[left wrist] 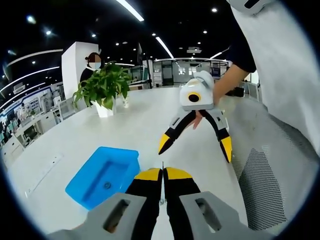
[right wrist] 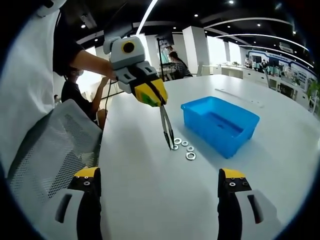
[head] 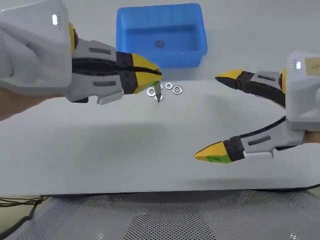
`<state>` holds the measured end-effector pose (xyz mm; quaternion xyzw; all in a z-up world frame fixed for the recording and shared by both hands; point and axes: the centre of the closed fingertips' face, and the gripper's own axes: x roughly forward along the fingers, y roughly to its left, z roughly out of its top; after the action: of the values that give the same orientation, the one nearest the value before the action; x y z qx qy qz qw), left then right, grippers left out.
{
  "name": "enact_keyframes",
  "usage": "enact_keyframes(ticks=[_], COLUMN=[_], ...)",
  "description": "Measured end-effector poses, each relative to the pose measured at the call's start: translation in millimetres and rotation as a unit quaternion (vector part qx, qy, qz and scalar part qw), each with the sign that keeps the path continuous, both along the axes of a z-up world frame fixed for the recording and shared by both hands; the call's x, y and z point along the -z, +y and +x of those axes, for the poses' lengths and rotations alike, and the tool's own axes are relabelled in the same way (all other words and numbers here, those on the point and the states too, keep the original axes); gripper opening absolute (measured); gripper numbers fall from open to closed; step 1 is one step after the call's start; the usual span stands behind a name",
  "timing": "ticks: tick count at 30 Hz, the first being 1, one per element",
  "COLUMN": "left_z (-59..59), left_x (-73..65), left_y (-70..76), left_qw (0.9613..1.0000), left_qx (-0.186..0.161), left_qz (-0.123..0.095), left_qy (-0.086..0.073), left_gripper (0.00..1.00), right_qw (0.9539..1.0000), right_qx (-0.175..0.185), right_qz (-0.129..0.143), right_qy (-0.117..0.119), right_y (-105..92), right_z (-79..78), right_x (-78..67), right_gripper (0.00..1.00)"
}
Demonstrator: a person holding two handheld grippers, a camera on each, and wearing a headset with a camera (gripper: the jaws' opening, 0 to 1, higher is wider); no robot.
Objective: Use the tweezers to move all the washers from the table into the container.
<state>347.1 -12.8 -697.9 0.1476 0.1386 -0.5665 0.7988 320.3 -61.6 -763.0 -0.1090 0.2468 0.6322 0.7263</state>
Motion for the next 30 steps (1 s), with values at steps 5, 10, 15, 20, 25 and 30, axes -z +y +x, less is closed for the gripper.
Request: enact_keyframes(ticks=[5,10,15,20,25,30], left_z=[1.0,4.0,5.4,0.3,1.0,-0.4], left_x=[1.1,2.6,4.3,4.2,3.2,3.9], left_y=[-0.5,4.9,6.0,-1.0,-1.3,1.1], left_qw=[1.0000,0.9999,0.9996,0.9994,0.9994,0.9993], left_qx=[0.003,0.006,0.012,0.026,0.025,0.028], left_qz=[-0.003,-0.006,-0.012,-0.009,-0.011,-0.010], left_qy=[0.003,0.012,0.022,0.022,0.022,0.024], left_gripper=[0.05,0.05,0.05,0.05,0.05,0.05], right_qw=[1.0000,1.0000,0.9994,0.9977,0.9942,0.9902], right_qx=[-0.001,-0.008,-0.034,-0.065,-0.095,-0.123], right_qz=[-0.002,0.004,0.006,0.008,-0.009,-0.023], right_qy=[0.003,0.002,0.000,-0.018,-0.049,-0.062], right_y=[0.5,6.6,19.4,39.3,58.7,69.9], right_z=[-0.2,0.7,2.1,9.3,20.4,25.3], right_x=[1.3,-3.1,-5.2,-8.7,-4.5,4.6], right_gripper=[0.97,0.95,0.89,0.79,0.64,0.43])
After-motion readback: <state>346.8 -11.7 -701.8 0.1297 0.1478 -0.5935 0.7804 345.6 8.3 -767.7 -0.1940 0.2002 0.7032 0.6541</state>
